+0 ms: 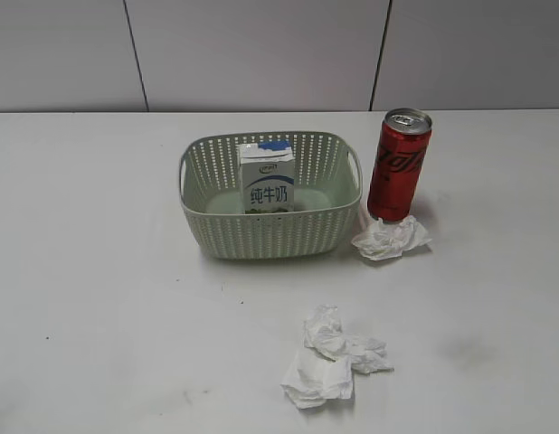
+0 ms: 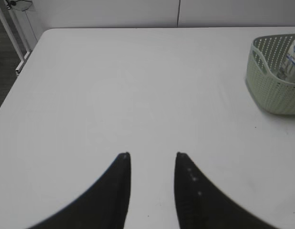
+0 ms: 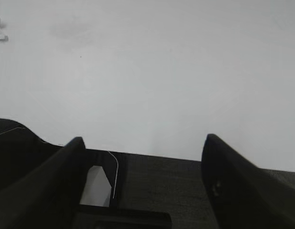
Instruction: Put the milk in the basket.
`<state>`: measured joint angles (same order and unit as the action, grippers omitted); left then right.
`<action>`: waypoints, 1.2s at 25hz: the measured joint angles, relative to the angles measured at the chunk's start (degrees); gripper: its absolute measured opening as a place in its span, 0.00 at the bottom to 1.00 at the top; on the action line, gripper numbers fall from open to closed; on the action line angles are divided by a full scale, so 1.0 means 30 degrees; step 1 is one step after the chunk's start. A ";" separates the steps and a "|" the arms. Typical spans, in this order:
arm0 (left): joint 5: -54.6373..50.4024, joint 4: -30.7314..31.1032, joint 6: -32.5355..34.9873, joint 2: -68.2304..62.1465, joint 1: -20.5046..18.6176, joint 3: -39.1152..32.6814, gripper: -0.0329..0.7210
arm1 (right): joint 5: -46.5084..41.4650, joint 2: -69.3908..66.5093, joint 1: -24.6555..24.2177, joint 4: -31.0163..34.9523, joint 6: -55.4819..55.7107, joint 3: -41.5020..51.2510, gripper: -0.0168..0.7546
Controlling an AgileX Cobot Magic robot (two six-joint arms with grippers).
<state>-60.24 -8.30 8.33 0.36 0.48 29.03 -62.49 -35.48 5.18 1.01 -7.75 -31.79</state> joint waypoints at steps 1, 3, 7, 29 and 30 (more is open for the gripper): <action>0.0000 0.0000 0.0000 0.0000 0.0000 0.0000 0.35 | 0.0040 0.0656 0.0000 0.0000 0.0040 0.0322 0.77; 0.0000 0.0000 0.0000 0.0000 0.0000 0.0000 0.35 | 0.0375 0.1852 0.0000 0.0000 0.0291 0.0670 0.77; 0.0000 0.0000 0.0000 0.0000 0.0000 0.0000 0.35 | 0.0740 0.4304 0.0000 0.0000 0.0407 0.0824 0.77; 0.0000 0.0000 0.0000 0.0000 0.0000 0.0000 0.35 | 0.0795 1.1948 0.0000 -0.0037 0.0507 0.0862 0.77; 0.0000 0.0000 0.0000 0.0000 0.0000 0.0000 0.35 | 0.0795 1.1948 0.0000 -0.0057 0.0575 0.0862 0.77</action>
<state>-60.24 -8.30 8.33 0.36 0.48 29.03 -60.11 0.37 5.18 0.84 -6.02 -29.20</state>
